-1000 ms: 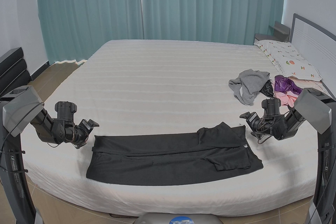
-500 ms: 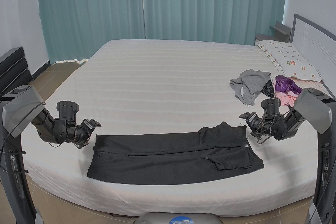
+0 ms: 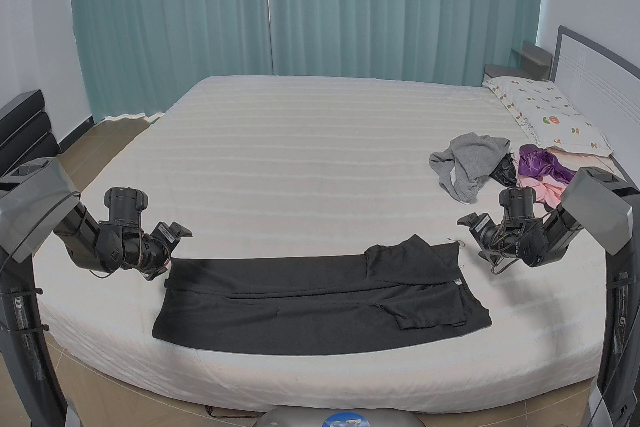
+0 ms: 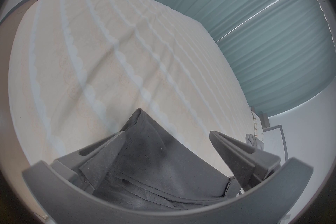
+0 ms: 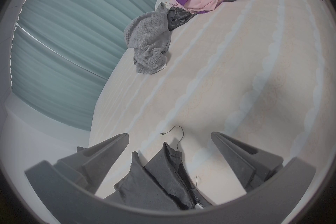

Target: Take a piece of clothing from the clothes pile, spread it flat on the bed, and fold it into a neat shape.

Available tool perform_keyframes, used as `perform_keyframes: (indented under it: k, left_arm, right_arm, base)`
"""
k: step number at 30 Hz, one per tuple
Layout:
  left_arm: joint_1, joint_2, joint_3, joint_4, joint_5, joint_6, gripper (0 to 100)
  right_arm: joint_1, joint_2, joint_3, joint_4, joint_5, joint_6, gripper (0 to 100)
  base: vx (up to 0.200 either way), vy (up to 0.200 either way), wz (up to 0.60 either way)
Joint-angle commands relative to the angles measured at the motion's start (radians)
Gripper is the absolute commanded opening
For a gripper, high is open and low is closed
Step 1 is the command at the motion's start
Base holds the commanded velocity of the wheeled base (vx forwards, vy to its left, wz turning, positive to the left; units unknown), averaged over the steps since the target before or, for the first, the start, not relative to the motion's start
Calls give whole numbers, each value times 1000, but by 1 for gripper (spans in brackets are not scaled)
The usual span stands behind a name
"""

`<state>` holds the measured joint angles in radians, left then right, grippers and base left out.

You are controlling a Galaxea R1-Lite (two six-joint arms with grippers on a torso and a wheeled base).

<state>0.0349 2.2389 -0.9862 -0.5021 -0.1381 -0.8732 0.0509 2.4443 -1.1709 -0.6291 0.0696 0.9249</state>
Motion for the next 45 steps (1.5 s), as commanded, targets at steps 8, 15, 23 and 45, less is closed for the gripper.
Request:
perform_keyframes:
  k: [8, 15, 23, 45]
  left_arm:
    - [19, -12, 38, 51, -75, 163, 100]
    - [19, 37, 73, 20, -84, 358, 100]
    - [19, 41, 100, 17, -81, 422, 100]
    - [11, 71, 133, -61, -72, 464, 100]
  right_arm:
    - [0, -1, 7, -1, -1, -3, 100]
    - [3, 4, 7, -1, -1, -6, 100]
    - [7, 10, 5, -1, -1, -8, 100]
    - [12, 15, 5, -1, -1, -9, 100]
  base:
    - [0, 0, 0]
    - [0, 0, 0]
    - [0, 0, 0]
    - [0, 0, 0]
